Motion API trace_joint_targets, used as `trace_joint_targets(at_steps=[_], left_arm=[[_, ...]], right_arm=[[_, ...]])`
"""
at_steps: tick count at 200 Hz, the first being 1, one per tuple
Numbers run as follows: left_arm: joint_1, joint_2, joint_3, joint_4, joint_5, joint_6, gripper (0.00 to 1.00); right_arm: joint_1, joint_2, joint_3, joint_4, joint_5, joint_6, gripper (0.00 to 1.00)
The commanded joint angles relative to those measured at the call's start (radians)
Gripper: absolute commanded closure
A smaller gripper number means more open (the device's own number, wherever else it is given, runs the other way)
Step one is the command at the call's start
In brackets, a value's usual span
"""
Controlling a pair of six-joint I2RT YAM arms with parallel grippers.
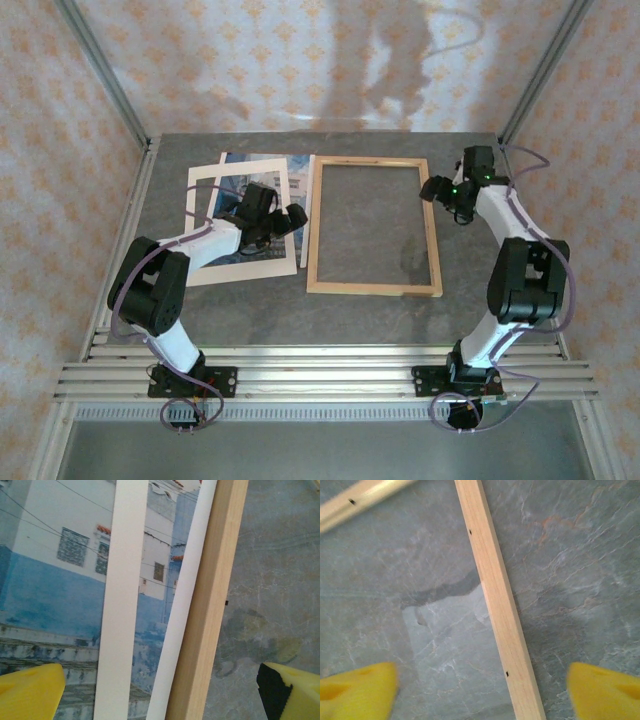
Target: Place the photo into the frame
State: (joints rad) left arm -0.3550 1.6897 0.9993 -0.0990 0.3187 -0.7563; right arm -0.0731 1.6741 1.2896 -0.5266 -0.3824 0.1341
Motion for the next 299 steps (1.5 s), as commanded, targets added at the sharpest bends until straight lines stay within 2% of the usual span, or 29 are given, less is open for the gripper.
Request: trace_joint_targets(at_steps=[1, 35, 63, 91, 116, 166, 172, 192, 212, 252, 299], left_arm=[[-0.012, -0.019, -0.019, 0.008, 0.002, 0.009, 0.00], [-0.008, -0.055, -0.023, -0.037, -0.063, 0.054, 0.00], [0.020, -0.105, -0.067, -0.033, -0.115, 0.069, 0.00], [0.094, -0.154, -0.146, -0.010, -0.084, 0.064, 0.00], [0.174, -0.201, -0.230, 0.007, -0.049, 0.063, 0.00], [0.265, -0.319, -0.335, -0.069, -0.055, 0.124, 0.00], [0.271, -0.332, -0.346, -0.078, -0.061, 0.132, 0.00], [0.300, -0.365, -0.383, -0.088, -0.080, 0.150, 0.00], [0.333, -0.377, -0.410, -0.077, -0.081, 0.150, 0.00], [0.353, -0.367, -0.437, -0.046, -0.057, 0.137, 0.00], [0.358, -0.365, -0.456, -0.045, -0.065, 0.141, 0.00]], right_arm=[[0.008, -0.089, 0.005, 0.009, 0.046, 0.057, 0.00], [0.094, -0.120, 0.041, -0.025, 0.041, 0.079, 0.00], [0.262, -0.112, 0.038, 0.000, 0.117, 0.105, 0.00], [0.453, -0.077, 0.031, 0.070, 0.197, 0.147, 0.00], [0.581, -0.024, 0.039, 0.137, 0.207, 0.213, 0.00], [0.801, 0.160, 0.150, 0.129, 0.206, 0.331, 0.24], [0.817, 0.172, 0.155, 0.131, 0.213, 0.341, 0.26], [0.877, 0.228, 0.189, 0.122, 0.215, 0.362, 0.42], [0.917, 0.283, 0.220, 0.112, 0.191, 0.401, 0.52], [0.984, 0.386, 0.295, 0.021, 0.227, 0.452, 0.56], [1.003, 0.420, 0.285, -0.013, 0.219, 0.498, 0.60]])
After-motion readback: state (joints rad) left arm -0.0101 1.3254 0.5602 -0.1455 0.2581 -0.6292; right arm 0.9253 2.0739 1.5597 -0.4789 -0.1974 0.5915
